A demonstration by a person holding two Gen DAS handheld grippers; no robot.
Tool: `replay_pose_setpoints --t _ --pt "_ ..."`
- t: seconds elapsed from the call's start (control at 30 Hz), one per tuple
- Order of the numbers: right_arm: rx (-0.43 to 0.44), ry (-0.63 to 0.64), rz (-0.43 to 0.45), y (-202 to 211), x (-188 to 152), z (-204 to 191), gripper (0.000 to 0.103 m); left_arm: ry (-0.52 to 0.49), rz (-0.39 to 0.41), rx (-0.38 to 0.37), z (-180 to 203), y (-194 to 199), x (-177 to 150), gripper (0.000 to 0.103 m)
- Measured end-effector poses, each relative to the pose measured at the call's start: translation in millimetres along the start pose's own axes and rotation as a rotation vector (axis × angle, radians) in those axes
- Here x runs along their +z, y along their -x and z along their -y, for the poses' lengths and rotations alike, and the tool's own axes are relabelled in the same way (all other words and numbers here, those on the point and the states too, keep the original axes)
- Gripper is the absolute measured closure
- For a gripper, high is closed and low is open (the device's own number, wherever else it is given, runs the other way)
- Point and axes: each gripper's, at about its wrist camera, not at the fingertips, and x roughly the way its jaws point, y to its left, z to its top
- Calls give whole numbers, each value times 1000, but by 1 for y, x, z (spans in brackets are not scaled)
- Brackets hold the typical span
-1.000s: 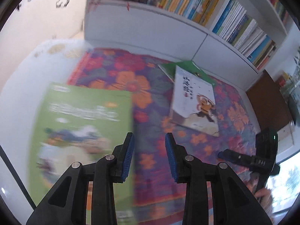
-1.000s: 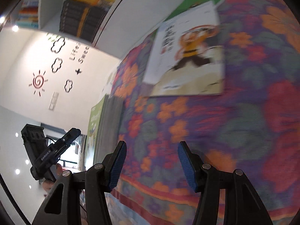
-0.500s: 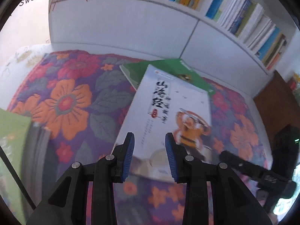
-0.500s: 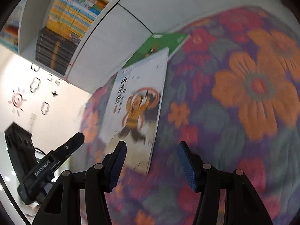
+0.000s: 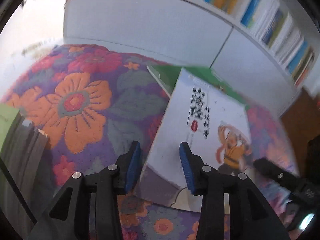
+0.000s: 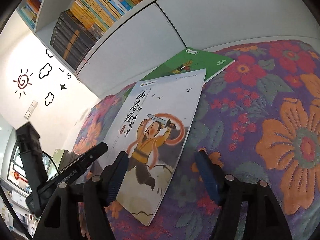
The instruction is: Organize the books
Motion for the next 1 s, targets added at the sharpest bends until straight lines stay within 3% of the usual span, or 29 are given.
replay_pose_setpoints --t 0.13,0.17,0.23,0.27,0.4,1.0 --pt "26 -16 0 1 0 3 31 -27 -7 -23 6 1 -2 60" --pt "34 -13 -5 0 0 1 28 -32 -10 -55 8 1 -3 58" --pt "104 -4 -29 -1 1 -2 11 -38 -34 -129 11 1 -4 58" --pt "119 -1 -35 -2 1 -3 11 -43 -52 -163 13 -1 -5 58" --pt "93 15 -35 -3 0 -8 10 -93 -45 -116 23 -1 -7 57" --pt "92 17 -32 -4 1 -9 10 -92 -46 -123 21 -3 -8 53"
